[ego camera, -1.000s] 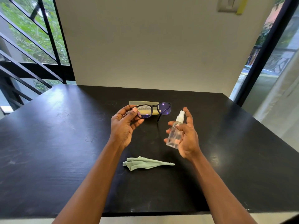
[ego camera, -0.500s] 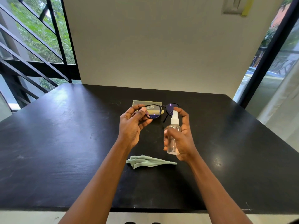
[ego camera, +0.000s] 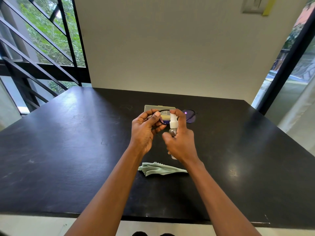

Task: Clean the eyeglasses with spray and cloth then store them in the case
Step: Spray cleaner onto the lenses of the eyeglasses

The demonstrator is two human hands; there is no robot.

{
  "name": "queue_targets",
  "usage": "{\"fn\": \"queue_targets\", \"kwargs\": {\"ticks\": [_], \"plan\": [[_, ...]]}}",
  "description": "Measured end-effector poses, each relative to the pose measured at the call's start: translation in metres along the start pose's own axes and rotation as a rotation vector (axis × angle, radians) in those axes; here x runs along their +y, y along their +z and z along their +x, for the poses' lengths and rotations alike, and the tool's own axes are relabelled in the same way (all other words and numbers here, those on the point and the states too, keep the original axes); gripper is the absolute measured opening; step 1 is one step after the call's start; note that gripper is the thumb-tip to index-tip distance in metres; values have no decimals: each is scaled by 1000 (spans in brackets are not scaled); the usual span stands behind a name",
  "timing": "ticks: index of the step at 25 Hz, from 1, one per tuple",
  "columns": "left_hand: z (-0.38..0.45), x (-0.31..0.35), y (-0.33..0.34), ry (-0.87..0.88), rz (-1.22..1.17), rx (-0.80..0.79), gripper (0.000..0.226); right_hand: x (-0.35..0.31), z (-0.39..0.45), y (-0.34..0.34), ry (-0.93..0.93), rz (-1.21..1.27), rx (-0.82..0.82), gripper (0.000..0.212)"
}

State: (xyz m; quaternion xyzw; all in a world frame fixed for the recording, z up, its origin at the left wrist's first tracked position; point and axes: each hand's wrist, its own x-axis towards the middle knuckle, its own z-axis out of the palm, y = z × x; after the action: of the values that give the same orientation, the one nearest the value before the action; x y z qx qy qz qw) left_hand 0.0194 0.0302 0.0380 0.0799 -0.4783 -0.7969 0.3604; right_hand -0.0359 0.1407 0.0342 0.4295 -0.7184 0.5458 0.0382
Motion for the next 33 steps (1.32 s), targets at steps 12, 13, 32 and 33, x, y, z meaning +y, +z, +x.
{"fn": "queue_targets", "kwargs": {"ticks": [12, 13, 32, 33], "plan": [[-1, 3, 2, -5, -21, -8, 11, -1, -1, 6, -23, -57, 44, 57], [-2, 3, 3, -2, -18, -9, 11, -1, -1, 6, -28, -59, 43, 57], [-4, 8, 7, -24, -48, 13, 12, 24, 0, -36, 112, -4, 201, 59], [-4, 8, 7, -26, -49, 15, 12, 26, 1, -39, 114, -7, 199, 59]]}}
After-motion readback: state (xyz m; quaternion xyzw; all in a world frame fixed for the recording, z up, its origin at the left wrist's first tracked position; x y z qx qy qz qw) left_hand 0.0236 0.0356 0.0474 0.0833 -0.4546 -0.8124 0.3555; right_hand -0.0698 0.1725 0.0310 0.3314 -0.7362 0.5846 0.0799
